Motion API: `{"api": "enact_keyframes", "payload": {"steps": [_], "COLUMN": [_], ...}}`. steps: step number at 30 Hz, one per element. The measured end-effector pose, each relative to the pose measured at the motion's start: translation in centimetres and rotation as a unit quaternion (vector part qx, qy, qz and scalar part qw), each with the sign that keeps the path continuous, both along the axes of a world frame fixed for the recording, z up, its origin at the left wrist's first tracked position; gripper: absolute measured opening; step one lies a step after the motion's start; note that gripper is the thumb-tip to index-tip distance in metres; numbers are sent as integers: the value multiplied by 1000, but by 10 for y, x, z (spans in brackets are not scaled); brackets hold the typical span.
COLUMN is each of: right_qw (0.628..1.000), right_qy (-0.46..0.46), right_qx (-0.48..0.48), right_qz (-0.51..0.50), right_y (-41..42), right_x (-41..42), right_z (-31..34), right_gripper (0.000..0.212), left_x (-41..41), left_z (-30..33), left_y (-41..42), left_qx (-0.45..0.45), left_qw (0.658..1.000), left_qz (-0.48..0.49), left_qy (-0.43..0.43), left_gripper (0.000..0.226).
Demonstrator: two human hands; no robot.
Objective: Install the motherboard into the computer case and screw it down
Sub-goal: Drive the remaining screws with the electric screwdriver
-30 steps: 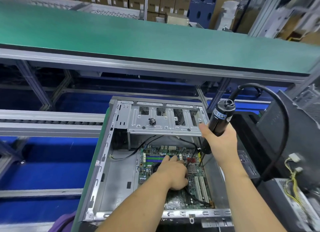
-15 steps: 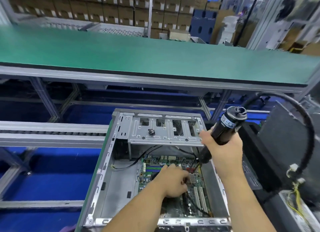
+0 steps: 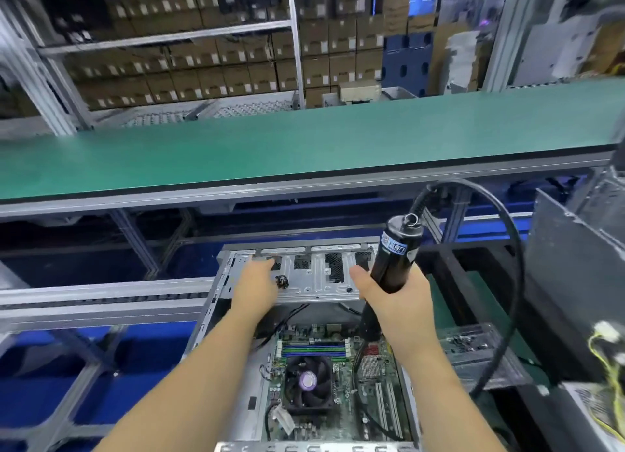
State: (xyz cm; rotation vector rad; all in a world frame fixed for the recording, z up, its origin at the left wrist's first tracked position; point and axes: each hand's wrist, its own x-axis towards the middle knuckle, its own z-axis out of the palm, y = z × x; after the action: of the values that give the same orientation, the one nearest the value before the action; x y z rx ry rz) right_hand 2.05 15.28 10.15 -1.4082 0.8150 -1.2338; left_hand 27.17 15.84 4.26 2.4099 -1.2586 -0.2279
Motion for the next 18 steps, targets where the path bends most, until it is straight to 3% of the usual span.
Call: {"api": "enact_keyframes", "payload": {"steps": [4, 11, 18], "right_qw": [1000, 999, 999], "right_qy": [2, 30, 53], "right_qx": [7, 8, 5], "right_qz": [28, 16, 4], "right_y": [-2, -3, 6], "right_x": [-3, 7, 27], "right_z": [0, 1, 0], "right_gripper": [26, 38, 38], "left_x": [0, 7, 14], "left_z": [2, 8, 0], "left_y": [-7, -15, -15], "left_qx": [26, 75, 30], "left_qw": [999, 995, 998], "left_qz": [-13, -66, -42], "left_qy": [16, -1, 26], "left_gripper": [61, 27, 24]}}
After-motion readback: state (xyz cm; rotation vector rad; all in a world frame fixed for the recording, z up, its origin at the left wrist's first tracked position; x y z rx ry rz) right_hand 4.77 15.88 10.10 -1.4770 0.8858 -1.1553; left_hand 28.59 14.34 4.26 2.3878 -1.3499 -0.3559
